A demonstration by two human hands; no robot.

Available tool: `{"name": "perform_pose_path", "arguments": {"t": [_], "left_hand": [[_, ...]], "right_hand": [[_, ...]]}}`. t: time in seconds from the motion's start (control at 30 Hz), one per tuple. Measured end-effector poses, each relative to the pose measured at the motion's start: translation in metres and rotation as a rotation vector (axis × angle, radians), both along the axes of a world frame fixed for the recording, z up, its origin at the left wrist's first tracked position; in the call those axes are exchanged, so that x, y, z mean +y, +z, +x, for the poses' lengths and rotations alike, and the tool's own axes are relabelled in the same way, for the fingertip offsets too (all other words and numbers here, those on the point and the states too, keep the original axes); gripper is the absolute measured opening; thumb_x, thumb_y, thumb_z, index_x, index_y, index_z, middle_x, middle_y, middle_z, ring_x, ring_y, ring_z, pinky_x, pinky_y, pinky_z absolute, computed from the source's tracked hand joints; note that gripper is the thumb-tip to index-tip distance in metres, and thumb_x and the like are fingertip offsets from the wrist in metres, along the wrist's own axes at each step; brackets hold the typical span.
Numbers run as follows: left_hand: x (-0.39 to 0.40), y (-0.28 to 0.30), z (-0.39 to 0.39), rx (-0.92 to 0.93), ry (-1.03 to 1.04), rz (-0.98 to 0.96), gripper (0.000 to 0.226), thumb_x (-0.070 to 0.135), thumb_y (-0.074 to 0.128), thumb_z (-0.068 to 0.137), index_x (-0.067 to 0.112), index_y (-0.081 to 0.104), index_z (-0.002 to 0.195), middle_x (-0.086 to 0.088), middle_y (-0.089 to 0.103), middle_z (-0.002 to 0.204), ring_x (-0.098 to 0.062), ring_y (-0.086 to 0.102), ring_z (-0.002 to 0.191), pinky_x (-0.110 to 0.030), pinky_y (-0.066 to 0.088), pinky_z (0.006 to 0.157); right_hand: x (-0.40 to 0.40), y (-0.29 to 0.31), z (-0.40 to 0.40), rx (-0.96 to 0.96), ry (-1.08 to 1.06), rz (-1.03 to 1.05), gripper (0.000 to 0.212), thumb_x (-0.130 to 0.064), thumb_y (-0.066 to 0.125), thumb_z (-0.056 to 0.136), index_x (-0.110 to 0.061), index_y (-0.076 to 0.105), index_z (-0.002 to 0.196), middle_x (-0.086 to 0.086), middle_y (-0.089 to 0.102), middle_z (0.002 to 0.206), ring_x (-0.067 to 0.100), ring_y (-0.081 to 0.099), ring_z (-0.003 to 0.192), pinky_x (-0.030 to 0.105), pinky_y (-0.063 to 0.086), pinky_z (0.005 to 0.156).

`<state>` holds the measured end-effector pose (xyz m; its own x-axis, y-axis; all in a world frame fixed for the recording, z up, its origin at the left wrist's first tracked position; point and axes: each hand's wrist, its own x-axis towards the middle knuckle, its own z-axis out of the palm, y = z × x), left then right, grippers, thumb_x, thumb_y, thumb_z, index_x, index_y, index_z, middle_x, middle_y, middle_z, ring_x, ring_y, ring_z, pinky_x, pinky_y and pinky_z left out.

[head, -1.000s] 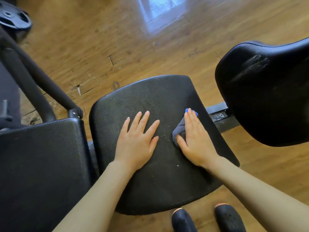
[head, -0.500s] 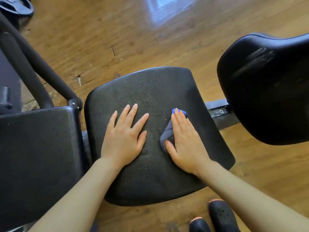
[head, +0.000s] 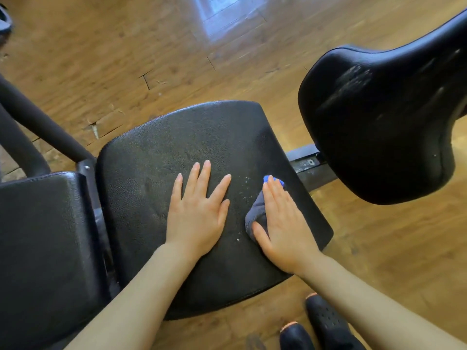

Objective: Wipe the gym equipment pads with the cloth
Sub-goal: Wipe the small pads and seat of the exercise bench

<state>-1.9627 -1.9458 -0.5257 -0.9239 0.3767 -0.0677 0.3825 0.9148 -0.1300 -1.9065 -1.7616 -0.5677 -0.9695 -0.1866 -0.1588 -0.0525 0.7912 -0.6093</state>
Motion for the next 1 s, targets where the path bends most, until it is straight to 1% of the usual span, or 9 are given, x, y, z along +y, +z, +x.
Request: {"name": "perform_pose_path", "arguments": {"t": [0.07, 0.17, 0.33, 0.43, 0.6, 0.7, 0.83, 0.9, 1.0], "left_hand": [[0.019, -0.009, 0.001, -0.020, -0.026, 0.021, 0.049, 0.040, 0.035, 0.093, 0.027, 0.054, 0.137, -0.015, 0.037, 0.152, -0.033, 0.032, 0.142, -0.054, 0.022, 0.112], [0.029, -0.015, 0.002, 0.012, 0.010, 0.027, 0.047, 0.038, 0.038, 0.093, 0.027, 0.054, 0.136, -0.014, 0.037, 0.152, -0.033, 0.031, 0.142, -0.056, 0.021, 0.113], [0.029, -0.016, 0.002, 0.031, 0.006, 0.023, 0.048, 0.039, 0.040, 0.092, 0.028, 0.054, 0.136, -0.013, 0.036, 0.153, -0.032, 0.031, 0.142, -0.056, 0.021, 0.113], [0.029, -0.015, 0.004, 0.020, 0.005, 0.016, 0.048, 0.038, 0.039, 0.092, 0.027, 0.053, 0.137, -0.014, 0.036, 0.153, -0.033, 0.030, 0.143, -0.057, 0.022, 0.113], [0.030, -0.014, 0.004, 0.009, 0.007, 0.010, 0.049, 0.038, 0.039, 0.092, 0.028, 0.052, 0.138, -0.014, 0.035, 0.153, -0.033, 0.029, 0.143, -0.058, 0.022, 0.113], [0.032, -0.014, 0.002, 0.015, 0.004, 0.014, 0.049, 0.038, 0.039, 0.091, 0.028, 0.052, 0.138, -0.014, 0.035, 0.153, -0.033, 0.030, 0.143, -0.057, 0.021, 0.113], [0.032, -0.014, 0.002, 0.025, 0.005, 0.001, 0.050, 0.038, 0.037, 0.092, 0.028, 0.051, 0.138, -0.014, 0.035, 0.154, -0.033, 0.030, 0.143, -0.056, 0.020, 0.114], [0.032, -0.014, 0.001, 0.024, -0.001, -0.003, 0.050, 0.038, 0.037, 0.092, 0.028, 0.051, 0.139, -0.014, 0.035, 0.154, -0.033, 0.030, 0.143, -0.056, 0.021, 0.114], [0.030, -0.014, 0.002, 0.013, -0.007, -0.009, 0.050, 0.038, 0.038, 0.092, 0.027, 0.052, 0.138, -0.014, 0.036, 0.153, -0.034, 0.032, 0.142, -0.057, 0.022, 0.113]], "right_hand": [[0.017, 0.001, 0.026, -0.005, 0.050, 0.001, 0.080, -0.051, 0.028, 0.088, -0.012, 0.005, 0.153, -0.004, -0.005, 0.159, 0.009, -0.007, 0.147, 0.024, -0.004, 0.119], [0.030, -0.008, 0.020, 0.010, 0.111, 0.012, 0.077, -0.047, 0.034, 0.089, -0.009, 0.012, 0.153, 0.000, 0.003, 0.160, 0.011, -0.001, 0.148, 0.021, -0.003, 0.118], [0.030, -0.028, -0.046, -0.016, 0.029, 0.001, 0.083, -0.056, 0.021, 0.087, -0.010, 0.001, 0.153, 0.001, -0.006, 0.161, 0.008, -0.010, 0.146, 0.020, -0.006, 0.116], [0.043, -0.028, -0.024, -0.013, 0.076, -0.036, 0.081, -0.053, 0.024, 0.089, -0.011, 0.001, 0.153, -0.001, -0.007, 0.160, 0.006, -0.011, 0.146, 0.021, -0.004, 0.118], [0.073, -0.028, 0.016, 0.022, 0.148, -0.106, 0.074, -0.039, 0.037, 0.091, -0.008, 0.008, 0.152, 0.000, 0.001, 0.160, 0.009, -0.003, 0.147, 0.022, 0.000, 0.118], [0.070, -0.038, -0.019, 0.043, 0.130, -0.120, 0.076, -0.040, 0.036, 0.089, -0.004, 0.011, 0.151, 0.006, 0.006, 0.160, 0.011, 0.000, 0.148, 0.022, 0.002, 0.118], [0.058, -0.054, -0.068, 0.036, 0.071, -0.094, 0.080, -0.048, 0.026, 0.087, -0.005, 0.007, 0.152, 0.006, 0.001, 0.161, 0.011, -0.004, 0.147, 0.022, -0.001, 0.118], [0.058, -0.052, -0.059, 0.022, 0.065, -0.097, 0.081, -0.048, 0.026, 0.087, -0.005, 0.006, 0.152, 0.005, 0.000, 0.161, 0.010, -0.006, 0.147, 0.023, -0.001, 0.119], [0.067, -0.036, -0.008, 0.030, 0.102, -0.148, 0.077, -0.041, 0.034, 0.088, -0.003, 0.011, 0.151, 0.004, 0.003, 0.160, 0.010, -0.003, 0.147, 0.021, 0.000, 0.118]]}}
